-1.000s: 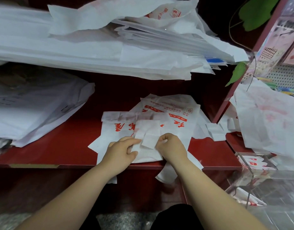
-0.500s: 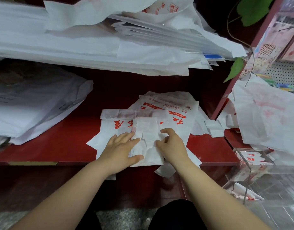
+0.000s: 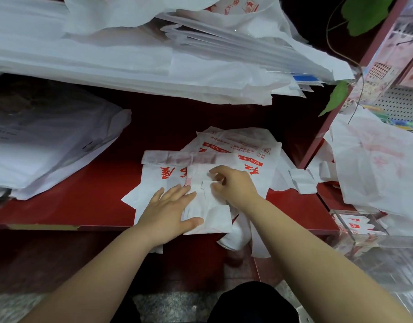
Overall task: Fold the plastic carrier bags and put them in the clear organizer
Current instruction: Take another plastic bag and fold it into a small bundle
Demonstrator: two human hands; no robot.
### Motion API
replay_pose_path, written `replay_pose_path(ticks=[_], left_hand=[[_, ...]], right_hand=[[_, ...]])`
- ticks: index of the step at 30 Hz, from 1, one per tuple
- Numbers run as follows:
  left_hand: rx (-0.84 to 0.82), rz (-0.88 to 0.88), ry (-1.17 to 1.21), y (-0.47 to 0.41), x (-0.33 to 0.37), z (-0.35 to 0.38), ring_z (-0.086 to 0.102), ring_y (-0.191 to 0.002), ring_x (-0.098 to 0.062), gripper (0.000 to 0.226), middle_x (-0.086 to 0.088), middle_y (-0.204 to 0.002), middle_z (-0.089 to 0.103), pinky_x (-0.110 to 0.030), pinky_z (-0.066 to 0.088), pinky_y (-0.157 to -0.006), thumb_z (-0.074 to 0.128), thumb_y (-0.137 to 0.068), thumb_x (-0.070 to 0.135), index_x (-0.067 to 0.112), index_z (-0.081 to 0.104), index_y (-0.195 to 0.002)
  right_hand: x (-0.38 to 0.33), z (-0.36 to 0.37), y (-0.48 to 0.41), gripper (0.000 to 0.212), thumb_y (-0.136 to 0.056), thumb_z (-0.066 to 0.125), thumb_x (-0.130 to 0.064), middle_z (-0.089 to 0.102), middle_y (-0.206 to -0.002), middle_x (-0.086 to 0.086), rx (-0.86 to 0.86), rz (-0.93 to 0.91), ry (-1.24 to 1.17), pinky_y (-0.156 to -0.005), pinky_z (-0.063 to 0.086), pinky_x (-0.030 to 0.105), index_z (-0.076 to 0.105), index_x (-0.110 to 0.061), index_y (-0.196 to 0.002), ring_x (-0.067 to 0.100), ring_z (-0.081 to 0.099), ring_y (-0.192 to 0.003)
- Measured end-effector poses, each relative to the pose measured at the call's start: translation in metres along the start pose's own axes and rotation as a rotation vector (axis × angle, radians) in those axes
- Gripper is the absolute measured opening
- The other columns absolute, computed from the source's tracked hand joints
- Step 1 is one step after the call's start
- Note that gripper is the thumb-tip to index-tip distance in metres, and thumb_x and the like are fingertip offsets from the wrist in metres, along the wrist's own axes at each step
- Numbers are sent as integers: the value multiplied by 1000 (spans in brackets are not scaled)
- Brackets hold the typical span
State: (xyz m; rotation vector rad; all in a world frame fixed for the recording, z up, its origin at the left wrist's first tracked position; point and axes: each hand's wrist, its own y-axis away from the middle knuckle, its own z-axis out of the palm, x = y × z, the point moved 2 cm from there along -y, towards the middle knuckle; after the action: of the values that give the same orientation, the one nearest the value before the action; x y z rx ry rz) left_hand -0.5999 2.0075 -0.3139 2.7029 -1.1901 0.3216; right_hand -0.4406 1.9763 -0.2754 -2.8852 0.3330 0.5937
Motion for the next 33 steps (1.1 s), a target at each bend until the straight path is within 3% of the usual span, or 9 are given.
replay_pose_path(ticks=[3,6,10,13,16,19,21,28,33], left_hand=[[16,-10,7,0,0,0,-6,-142,-6,115,11,-156,-1,-28,-11,-111,-4,-43,74,29,11,-148],[33,-15,15,0,-1,0,-3,-142,-6,115,11,-156,1,-27,-10,-111,-3,-43,75,29,13,-147],[49,-17,23,0,-2,0,-2,-142,-5,115,12,-155,3,-26,-9,-111,-2,-43,76,30,15,-147],[52,-18,36,0,-2,0,-1,-142,-5,114,12,-155,5,-26,-9,-111,-1,-44,76,29,17,-147],[58,-19,41,1,-1,0,-1,-141,-5,114,13,-155,6,-25,-9,-111,-1,-44,75,29,17,-147],[63,-22,37,2,0,-1,-1,-141,-4,114,13,-155,6,-25,-8,-111,-1,-44,75,29,18,-147],[62,-25,35,2,0,-1,-1,-141,-4,114,13,-155,5,-25,-8,-111,-2,-43,74,29,17,-147],[69,-32,54,1,-1,-1,0,-141,-4,115,14,-155,6,-25,-9,-110,0,-43,76,30,19,-146],[98,-35,65,0,-2,0,1,-141,-2,114,15,-154,9,-24,-10,-110,2,-43,76,31,21,-145]], right_hand=[[-1,2,-15,32,-91,47,-8,62,-118,5,69,34,-157,-74,42,22,56,-11,-121,16,59,-80],[0,3,-26,30,-93,44,-7,61,-112,7,114,108,-359,-59,41,12,54,-4,-121,17,60,-82],[12,-5,-27,29,-95,47,-16,59,-112,8,280,283,-618,-73,41,19,54,-2,-118,14,50,-87],[19,-13,-12,27,-92,52,-11,53,-105,-1,229,236,-744,-65,41,8,52,-4,-118,15,52,-84],[21,-13,7,38,-85,62,-7,46,-112,-4,-45,-1,-472,-73,38,3,51,-9,-121,11,47,-91],[20,2,13,44,-79,71,-20,51,-121,0,-142,-194,-100,-97,32,23,58,-14,-120,18,44,-112],[15,9,13,46,-82,67,-30,50,-128,3,-149,-223,46,-100,27,28,56,-17,-124,21,41,-117],[8,6,-3,38,-86,58,-18,55,-126,3,-99,-193,90,-91,34,20,57,-12,-123,19,49,-112],[8,4,-19,32,-89,52,-13,62,-111,6,12,-54,-78,-71,37,21,57,-11,-121,19,55,-90]])
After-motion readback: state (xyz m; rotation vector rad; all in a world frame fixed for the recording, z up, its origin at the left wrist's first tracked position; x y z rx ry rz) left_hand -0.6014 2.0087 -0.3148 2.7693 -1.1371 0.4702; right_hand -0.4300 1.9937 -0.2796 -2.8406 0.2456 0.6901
